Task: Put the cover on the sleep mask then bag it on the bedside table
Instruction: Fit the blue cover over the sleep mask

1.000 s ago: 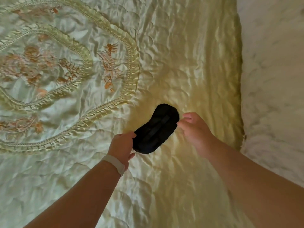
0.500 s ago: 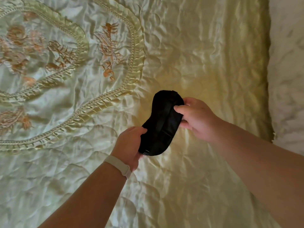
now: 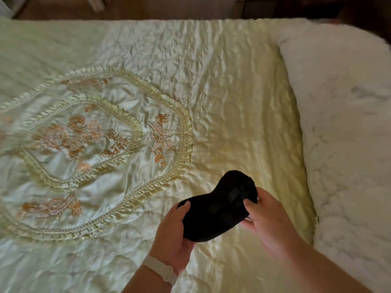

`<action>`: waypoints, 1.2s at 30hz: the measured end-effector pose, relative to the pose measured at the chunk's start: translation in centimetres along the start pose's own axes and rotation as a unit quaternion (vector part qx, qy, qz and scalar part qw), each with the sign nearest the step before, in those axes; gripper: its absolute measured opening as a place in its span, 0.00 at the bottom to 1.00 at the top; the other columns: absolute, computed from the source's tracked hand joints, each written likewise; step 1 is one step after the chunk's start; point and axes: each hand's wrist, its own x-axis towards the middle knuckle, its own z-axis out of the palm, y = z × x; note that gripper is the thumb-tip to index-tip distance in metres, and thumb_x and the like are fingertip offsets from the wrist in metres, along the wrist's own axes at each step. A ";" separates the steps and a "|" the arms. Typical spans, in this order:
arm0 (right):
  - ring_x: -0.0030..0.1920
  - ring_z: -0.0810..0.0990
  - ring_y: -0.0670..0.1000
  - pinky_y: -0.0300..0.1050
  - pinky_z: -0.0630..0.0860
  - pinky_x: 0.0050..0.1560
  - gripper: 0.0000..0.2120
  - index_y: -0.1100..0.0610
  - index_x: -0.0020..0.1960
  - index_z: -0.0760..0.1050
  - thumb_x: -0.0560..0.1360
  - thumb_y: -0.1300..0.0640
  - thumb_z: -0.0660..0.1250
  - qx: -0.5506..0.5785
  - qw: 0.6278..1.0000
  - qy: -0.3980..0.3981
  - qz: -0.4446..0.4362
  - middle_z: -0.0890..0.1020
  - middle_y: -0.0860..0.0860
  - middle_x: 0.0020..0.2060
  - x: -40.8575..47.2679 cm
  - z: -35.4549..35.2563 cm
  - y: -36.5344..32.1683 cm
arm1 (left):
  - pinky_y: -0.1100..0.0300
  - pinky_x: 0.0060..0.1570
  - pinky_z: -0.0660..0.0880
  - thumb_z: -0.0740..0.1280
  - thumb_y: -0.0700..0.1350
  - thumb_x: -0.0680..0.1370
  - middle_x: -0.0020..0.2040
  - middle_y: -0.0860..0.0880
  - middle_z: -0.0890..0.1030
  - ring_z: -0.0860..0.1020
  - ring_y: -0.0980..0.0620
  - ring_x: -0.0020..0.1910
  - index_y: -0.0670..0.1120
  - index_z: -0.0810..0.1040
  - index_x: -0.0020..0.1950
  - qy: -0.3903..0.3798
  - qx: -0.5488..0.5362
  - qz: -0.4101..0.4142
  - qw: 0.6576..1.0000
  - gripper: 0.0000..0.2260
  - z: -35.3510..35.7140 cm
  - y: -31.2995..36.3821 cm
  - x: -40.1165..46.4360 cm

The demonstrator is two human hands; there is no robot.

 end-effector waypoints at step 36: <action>0.57 0.64 0.23 0.17 0.57 0.54 0.17 0.41 0.65 0.72 0.79 0.56 0.60 -0.321 0.787 0.080 -0.522 0.72 0.34 0.62 -43.4 8.7 -31.8 | 0.49 0.55 0.79 0.57 0.52 0.82 0.60 0.38 0.82 0.80 0.41 0.61 0.39 0.79 0.63 -0.294 0.067 0.260 0.918 0.21 8.2 24.1 -48.5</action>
